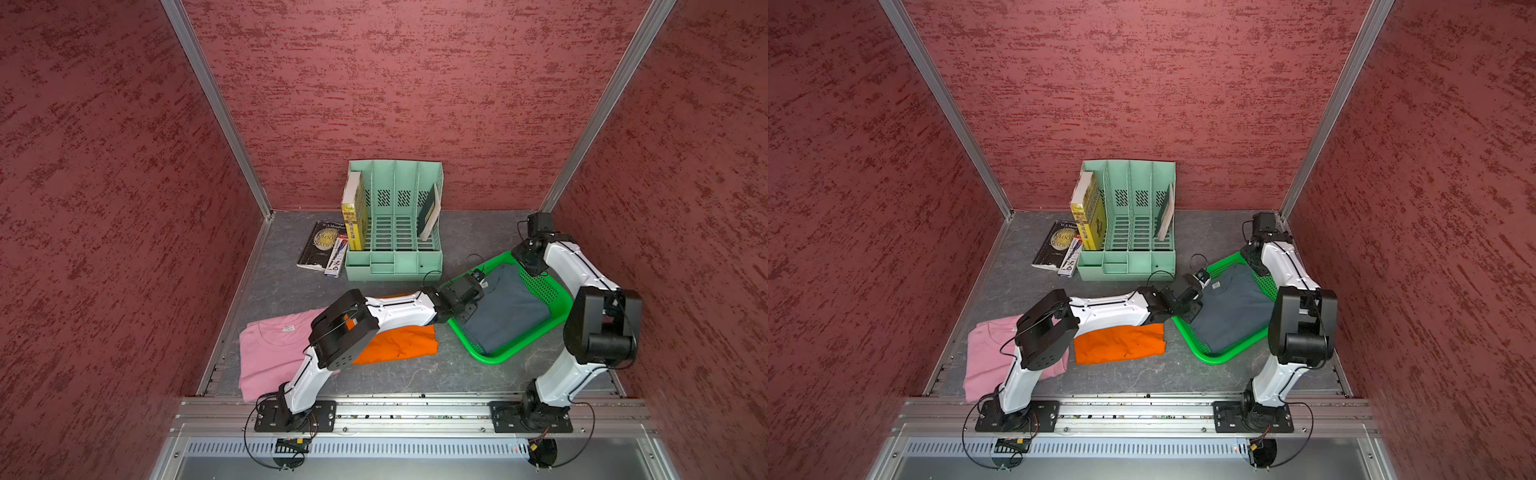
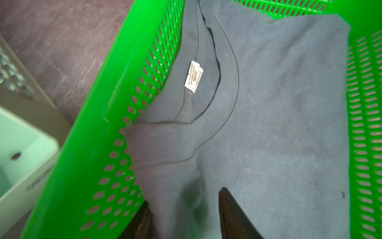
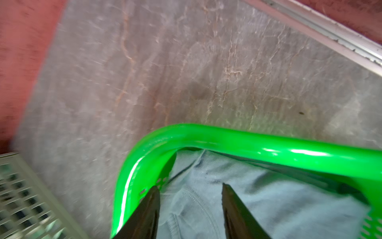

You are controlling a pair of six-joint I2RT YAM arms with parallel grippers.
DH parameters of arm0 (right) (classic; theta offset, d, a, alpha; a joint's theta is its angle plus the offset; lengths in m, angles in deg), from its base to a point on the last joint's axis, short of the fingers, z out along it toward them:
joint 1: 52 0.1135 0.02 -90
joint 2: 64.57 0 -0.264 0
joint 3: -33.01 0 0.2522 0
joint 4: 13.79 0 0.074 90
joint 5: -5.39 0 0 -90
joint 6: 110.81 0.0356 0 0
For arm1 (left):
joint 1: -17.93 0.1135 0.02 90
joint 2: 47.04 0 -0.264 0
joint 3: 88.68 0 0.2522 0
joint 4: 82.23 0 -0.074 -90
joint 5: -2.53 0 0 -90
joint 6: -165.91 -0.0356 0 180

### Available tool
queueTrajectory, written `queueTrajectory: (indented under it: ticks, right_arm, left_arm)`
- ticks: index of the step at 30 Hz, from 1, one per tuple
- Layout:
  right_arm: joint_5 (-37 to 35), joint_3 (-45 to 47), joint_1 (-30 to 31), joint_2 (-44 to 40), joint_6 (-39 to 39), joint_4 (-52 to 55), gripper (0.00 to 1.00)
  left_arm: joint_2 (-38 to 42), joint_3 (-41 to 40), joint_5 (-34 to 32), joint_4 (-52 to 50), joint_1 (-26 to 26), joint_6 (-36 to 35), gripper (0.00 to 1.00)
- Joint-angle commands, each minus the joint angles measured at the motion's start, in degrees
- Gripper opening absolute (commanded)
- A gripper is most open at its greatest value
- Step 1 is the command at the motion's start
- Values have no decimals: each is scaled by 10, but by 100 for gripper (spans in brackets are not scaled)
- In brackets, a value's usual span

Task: Put the folded t-shirts into the basket
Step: Place the T-shirt in the bin, then adjust the T-shirt in the bin, then adjust the bin at the center of the board.

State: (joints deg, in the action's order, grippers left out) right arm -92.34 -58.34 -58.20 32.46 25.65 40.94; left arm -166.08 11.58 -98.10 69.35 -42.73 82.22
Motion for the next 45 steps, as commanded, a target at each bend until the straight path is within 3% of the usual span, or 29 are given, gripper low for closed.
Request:
queueTrajectory:
  ticks: [1,6,9,12,16,24,27,31,41,45]
  right_arm:
    - [31,11,4,-55,-17,37,52]
    - [80,73,22,-115,-39,70,51]
    - [147,100,50,-130,-82,100,48]
    - [221,137,77,-133,-112,114,45]
    - [248,180,109,-133,-125,115,44]
    - [121,194,106,-71,-153,138,41]
    - [110,183,102,-31,-154,130,39]
    - [37,170,102,-5,-142,141,38]
    - [-159,117,103,46,-113,206,37]
    - [-136,112,105,25,-116,192,37]
  left_arm:
    - [77,-27,-6,-23,1,10,57]
    - [175,-90,-6,2,-4,32,61]
    - [218,-120,-15,7,13,24,67]
    - [213,-136,18,5,54,22,65]
    - [176,-136,72,6,84,8,63]
    - [84,-82,53,-8,86,40,59]
    - [76,-82,64,0,84,59,56]
    - [81,-92,72,9,70,62,53]
    - [89,-125,48,43,54,120,9]
    - [96,-137,0,59,27,146,0]
